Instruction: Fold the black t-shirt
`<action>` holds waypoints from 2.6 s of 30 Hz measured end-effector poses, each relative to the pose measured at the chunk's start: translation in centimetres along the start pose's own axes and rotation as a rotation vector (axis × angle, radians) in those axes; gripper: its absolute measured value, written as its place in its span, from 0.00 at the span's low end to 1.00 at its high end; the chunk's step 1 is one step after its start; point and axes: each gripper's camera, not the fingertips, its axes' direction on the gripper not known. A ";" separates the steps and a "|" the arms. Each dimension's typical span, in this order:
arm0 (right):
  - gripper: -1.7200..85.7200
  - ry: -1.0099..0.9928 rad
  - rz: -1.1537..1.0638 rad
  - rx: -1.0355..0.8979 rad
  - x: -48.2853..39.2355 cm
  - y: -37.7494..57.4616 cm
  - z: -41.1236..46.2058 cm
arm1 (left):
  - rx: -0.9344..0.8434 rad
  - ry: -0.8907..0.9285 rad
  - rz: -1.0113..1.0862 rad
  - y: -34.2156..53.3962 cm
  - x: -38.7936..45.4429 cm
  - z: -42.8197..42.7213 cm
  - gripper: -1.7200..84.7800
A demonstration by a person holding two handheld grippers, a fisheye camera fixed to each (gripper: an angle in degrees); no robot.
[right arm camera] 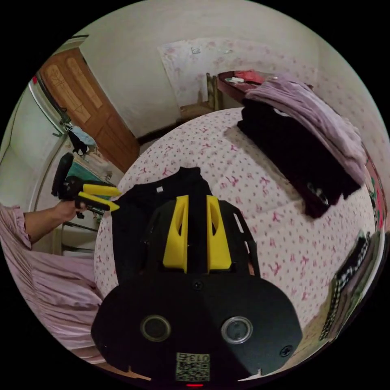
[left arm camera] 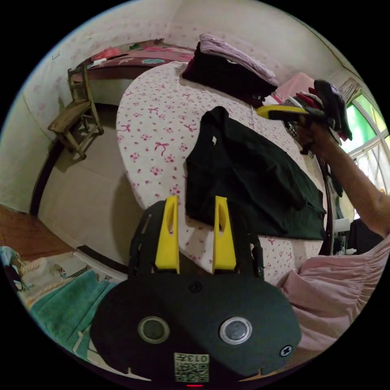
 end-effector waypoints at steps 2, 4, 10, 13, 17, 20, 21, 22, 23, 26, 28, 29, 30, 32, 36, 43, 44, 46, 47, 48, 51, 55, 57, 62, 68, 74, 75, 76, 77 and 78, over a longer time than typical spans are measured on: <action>0.11 -0.016 -0.002 -0.066 0.2 -4.3 3.5 | -0.015 -0.015 0.028 -0.4 -0.1 0.0 0.15; 0.11 -0.017 -0.006 -0.115 0.3 -6.4 5.8 | -0.018 0.006 0.016 -0.6 -0.4 0.0 0.14; 0.10 -0.001 -0.006 -0.283 1.2 -8.8 11.8 | -0.032 -0.001 0.051 -1.0 0.4 0.3 0.06; 0.07 0.021 -0.058 -0.272 1.0 -8.4 11.3 | -0.022 0.023 0.045 -1.2 0.7 -0.5 0.04; 0.06 0.041 -0.107 -0.192 1.2 -6.0 7.8 | 0.068 0.165 0.121 -0.9 2.6 -3.7 0.03; 0.05 -0.013 -0.066 -0.072 3.3 -1.0 1.5 | 0.117 0.260 0.212 -0.8 6.1 -5.8 0.02; 0.05 -0.021 -0.058 -0.048 3.7 0.1 0.4 | 0.133 0.305 0.260 -0.8 8.0 -6.5 0.02; 0.05 -0.027 -0.040 0.001 4.5 2.8 -2.0 | 0.138 0.326 0.285 -0.7 9.1 -6.7 0.02; 0.05 -0.026 -0.029 0.024 4.9 4.3 -3.2 | 0.136 0.364 0.335 -0.7 11.4 -6.9 0.02; 0.05 -0.010 0.076 0.103 7.9 14.8 -9.0 | 0.113 0.461 0.456 -0.5 18.1 -6.3 0.02; 0.05 0.007 0.118 0.128 9.1 20.4 -11.3 | 0.088 0.523 0.529 -0.4 22.3 -5.2 0.02; 0.05 0.014 0.131 0.134 9.5 22.3 -12.0 | 0.067 0.554 0.568 -0.3 25.2 -4.1 0.02; 0.05 0.029 0.163 0.146 10.4 25.9 -13.2 | 0.034 0.586 0.604 -0.3 28.2 -3.0 0.02; 0.05 0.045 0.236 0.165 12.3 33.0 -15.2 | -0.005 0.625 0.654 -0.4 32.6 -1.3 0.02; 0.05 0.082 0.318 0.161 14.9 42.4 -16.8 | -0.069 0.627 0.784 -0.5 42.6 2.1 0.02; 0.05 0.078 0.409 0.177 19.9 57.8 -19.0 | -0.178 0.579 0.919 0.3 54.9 7.7 0.02; 0.05 0.070 0.410 0.178 20.4 59.9 -19.1 | -0.192 0.564 0.940 0.8 56.6 8.6 0.02; 0.05 0.046 0.410 0.184 21.0 63.0 -19.3 | -0.226 0.557 0.963 1.4 58.9 10.2 0.02; 0.05 0.039 0.412 0.185 21.3 63.9 -19.3 | -0.245 0.543 0.971 1.9 60.2 11.2 0.02; 0.05 0.028 0.416 0.188 21.7 65.8 -19.3 | -0.257 0.530 0.982 2.3 61.4 12.1 0.02; 0.05 -0.001 0.427 0.201 22.5 69.9 -19.4 | -0.281 0.505 0.997 3.3 64.1 14.0 0.02; 0.05 -0.015 0.433 0.219 23.0 74.8 -20.2 | -0.297 0.485 1.021 4.0 66.8 15.4 0.02; 0.06 -0.015 0.438 0.224 23.1 76.8 -20.6 | -0.293 0.459 1.058 4.6 68.5 16.3 0.03; 0.09 0.007 0.581 0.181 23.9 83.3 -21.3 | -0.374 0.389 1.072 5.9 71.2 21.0 0.05; 0.11 0.078 0.753 0.269 19.9 91.8 -25.7 | -0.406 0.566 1.085 6.5 71.7 19.9 0.10; 0.12 0.036 0.833 0.214 11.6 96.8 -24.3 | -0.229 0.369 0.911 4.2 64.6 16.3 0.10; 0.12 0.034 0.842 0.201 11.0 97.0 -23.8 | -0.196 0.288 0.841 3.6 62.4 16.1 0.10; 0.12 0.029 0.851 0.173 9.9 97.3 -22.9 | -0.185 0.253 0.808 3.3 61.4 16.0 0.10; 0.12 0.031 0.853 0.157 9.4 97.4 -22.5 | -0.181 0.203 0.753 2.9 59.6 16.0 0.10; 0.12 0.045 0.858 0.129 8.8 97.5 -21.7 | -0.181 0.164 0.708 2.6 58.1 16.0 0.10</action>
